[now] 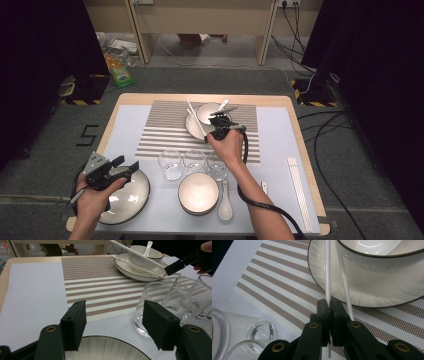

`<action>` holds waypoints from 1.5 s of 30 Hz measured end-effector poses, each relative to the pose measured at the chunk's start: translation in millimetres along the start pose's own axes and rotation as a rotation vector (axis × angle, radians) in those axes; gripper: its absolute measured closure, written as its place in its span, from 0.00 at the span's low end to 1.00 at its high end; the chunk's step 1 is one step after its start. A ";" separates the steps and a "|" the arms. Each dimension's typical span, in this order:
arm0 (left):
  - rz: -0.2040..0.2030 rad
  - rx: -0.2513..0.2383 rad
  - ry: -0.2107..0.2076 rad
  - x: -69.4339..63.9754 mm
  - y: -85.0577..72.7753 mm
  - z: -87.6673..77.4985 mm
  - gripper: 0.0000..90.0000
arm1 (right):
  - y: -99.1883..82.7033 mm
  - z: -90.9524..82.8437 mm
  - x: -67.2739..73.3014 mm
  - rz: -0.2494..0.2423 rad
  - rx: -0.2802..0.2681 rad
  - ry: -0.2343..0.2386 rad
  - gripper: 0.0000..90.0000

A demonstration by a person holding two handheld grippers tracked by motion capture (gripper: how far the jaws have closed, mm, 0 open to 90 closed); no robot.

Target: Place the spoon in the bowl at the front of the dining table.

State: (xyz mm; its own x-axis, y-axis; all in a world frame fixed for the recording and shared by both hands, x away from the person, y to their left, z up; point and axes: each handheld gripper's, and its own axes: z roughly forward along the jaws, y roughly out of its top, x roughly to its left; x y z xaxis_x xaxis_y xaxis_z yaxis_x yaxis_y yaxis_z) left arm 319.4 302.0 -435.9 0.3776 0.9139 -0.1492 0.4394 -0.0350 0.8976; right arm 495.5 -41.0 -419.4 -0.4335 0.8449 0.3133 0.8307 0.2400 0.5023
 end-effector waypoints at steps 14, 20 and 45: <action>-0.001 0.001 0.002 0.3 0.1 -0.3 0.39 | 1.9 2.6 -0.4 -0.007 0.024 0.004 0.97; 0.000 0.005 0.001 0.6 0.0 -0.1 0.39 | 2.2 3.9 -1.8 -0.011 0.037 0.000 0.97; -0.001 0.006 0.001 0.8 -0.8 0.6 0.39 | 3.7 9.8 -4.9 -0.014 0.092 0.004 0.96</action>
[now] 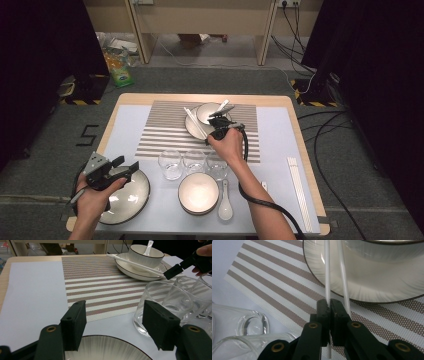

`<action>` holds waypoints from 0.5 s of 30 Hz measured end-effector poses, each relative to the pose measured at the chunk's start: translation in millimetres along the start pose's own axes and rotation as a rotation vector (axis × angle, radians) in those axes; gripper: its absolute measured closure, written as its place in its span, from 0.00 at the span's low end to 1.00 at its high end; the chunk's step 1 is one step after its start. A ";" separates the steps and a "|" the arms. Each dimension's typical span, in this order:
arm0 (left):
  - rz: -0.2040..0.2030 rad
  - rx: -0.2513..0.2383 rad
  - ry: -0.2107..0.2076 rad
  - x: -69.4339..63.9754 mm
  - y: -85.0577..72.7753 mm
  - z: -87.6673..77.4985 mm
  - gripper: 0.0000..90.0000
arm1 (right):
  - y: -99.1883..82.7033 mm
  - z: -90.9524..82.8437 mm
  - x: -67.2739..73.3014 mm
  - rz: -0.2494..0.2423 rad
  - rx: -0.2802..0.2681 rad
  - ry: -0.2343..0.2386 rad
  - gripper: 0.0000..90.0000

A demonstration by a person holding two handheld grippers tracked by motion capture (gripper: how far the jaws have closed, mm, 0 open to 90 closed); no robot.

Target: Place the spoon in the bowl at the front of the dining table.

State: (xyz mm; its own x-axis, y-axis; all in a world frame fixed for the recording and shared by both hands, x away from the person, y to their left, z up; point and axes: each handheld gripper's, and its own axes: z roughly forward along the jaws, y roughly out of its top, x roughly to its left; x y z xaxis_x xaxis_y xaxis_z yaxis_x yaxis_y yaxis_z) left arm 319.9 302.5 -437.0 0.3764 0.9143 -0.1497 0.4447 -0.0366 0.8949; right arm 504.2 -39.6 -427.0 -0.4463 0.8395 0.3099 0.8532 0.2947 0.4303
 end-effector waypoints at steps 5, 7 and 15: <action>0.000 0.003 0.000 0.4 0.1 -0.2 0.39 | 0.5 0.7 -0.5 -0.008 0.007 -0.007 0.96; -0.001 0.002 -0.002 0.4 -0.1 0.1 0.39 | 0.6 1.2 -0.9 -0.004 0.013 -0.006 0.96; -0.001 0.002 0.000 0.4 -0.2 0.4 0.39 | 1.4 3.9 -1.7 -0.005 0.035 -0.009 0.96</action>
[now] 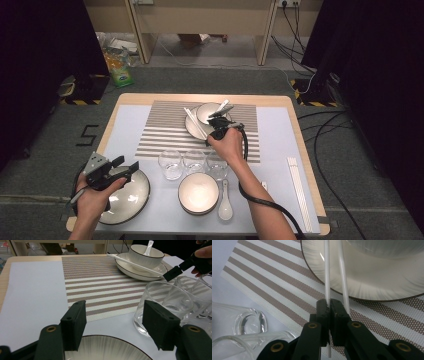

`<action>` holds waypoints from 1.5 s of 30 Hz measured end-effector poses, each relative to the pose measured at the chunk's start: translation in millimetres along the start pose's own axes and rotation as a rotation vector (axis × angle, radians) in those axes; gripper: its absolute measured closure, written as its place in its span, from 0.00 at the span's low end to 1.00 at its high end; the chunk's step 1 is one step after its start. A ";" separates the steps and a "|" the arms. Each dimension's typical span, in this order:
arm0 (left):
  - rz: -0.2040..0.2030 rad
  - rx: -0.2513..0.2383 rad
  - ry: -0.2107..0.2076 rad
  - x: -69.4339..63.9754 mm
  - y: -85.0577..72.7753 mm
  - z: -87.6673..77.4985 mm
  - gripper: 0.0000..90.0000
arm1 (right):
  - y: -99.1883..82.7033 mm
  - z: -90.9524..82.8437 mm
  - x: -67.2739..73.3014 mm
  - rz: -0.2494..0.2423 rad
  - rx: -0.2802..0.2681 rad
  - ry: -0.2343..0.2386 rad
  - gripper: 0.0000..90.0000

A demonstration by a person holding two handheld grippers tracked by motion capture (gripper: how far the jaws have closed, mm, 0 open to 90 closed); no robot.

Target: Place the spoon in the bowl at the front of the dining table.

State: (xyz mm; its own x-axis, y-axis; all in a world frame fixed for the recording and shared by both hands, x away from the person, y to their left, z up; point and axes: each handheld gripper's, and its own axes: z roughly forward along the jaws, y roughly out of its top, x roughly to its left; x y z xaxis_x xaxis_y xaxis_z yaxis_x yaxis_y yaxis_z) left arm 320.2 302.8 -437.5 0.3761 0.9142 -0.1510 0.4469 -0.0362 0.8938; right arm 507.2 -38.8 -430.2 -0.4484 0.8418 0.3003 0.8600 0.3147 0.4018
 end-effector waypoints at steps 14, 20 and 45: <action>0.000 0.003 -0.001 -0.2 -0.4 0.7 0.39 | 1.4 0.9 -1.0 -0.012 0.020 -0.012 0.95; -0.001 0.004 0.000 0.5 -0.9 1.1 0.39 | 1.7 2.2 -1.8 -0.017 0.025 -0.009 0.95; -0.004 0.000 0.000 0.7 -0.5 0.4 0.39 | 2.0 -11.7 -10.7 0.013 -0.002 -0.040 0.90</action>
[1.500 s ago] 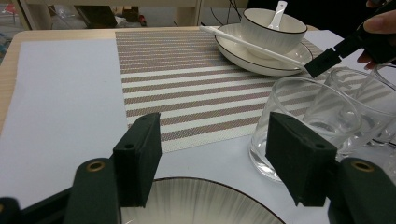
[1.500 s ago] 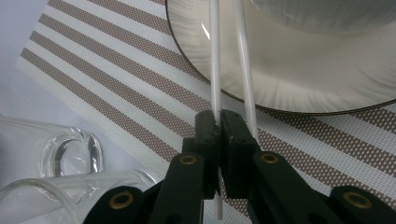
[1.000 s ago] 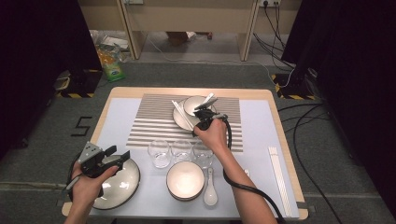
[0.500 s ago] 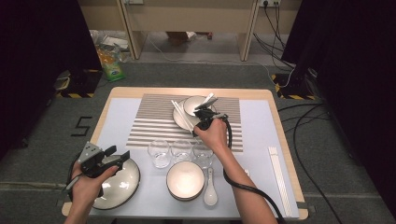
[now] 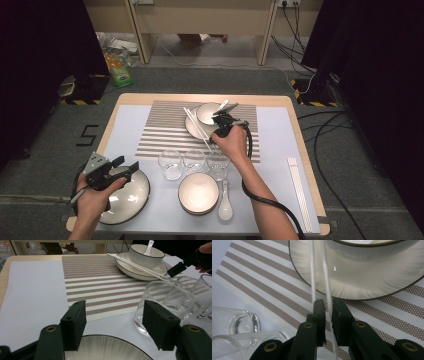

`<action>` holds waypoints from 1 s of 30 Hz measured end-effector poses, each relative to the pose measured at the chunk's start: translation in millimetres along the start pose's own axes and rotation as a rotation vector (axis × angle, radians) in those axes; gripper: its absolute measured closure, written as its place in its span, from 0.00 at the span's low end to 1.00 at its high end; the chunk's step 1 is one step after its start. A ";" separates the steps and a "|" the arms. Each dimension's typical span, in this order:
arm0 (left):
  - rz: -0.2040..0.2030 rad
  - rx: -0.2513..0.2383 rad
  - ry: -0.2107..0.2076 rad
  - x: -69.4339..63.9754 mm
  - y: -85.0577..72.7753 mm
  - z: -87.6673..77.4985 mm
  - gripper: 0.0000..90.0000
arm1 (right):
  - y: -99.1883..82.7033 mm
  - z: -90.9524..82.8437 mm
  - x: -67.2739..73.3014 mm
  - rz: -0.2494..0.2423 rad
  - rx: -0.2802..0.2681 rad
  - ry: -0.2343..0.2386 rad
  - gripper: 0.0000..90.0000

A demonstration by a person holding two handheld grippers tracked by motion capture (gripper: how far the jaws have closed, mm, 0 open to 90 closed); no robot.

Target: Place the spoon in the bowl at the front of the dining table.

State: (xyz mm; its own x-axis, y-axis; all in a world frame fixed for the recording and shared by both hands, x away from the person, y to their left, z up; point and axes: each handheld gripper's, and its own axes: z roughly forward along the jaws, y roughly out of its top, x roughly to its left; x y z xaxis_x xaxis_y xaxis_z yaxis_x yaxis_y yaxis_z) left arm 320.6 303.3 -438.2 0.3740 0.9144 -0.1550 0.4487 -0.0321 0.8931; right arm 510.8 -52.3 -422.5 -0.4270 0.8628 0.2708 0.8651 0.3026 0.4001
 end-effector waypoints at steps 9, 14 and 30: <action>0.001 0.001 0.000 -0.3 -0.1 0.2 0.39 | -2.7 2.2 -2.9 -0.005 0.020 -0.015 0.91; 0.002 0.002 0.001 0.1 -0.2 0.0 0.39 | -3.0 3.5 -2.8 -0.003 0.028 -0.017 0.92; 0.003 0.003 0.001 0.4 -0.1 0.0 0.39 | -2.4 6.9 -2.7 -0.021 0.051 -0.018 0.95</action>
State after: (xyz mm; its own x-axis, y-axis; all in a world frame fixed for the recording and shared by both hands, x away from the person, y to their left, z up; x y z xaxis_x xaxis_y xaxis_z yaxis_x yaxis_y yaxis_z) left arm 320.7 303.7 -438.4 0.3740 0.9149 -0.1521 0.4501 -0.0356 0.8922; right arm 511.7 -52.5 -430.2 -0.4411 0.8630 0.2464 0.8683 0.3409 0.3605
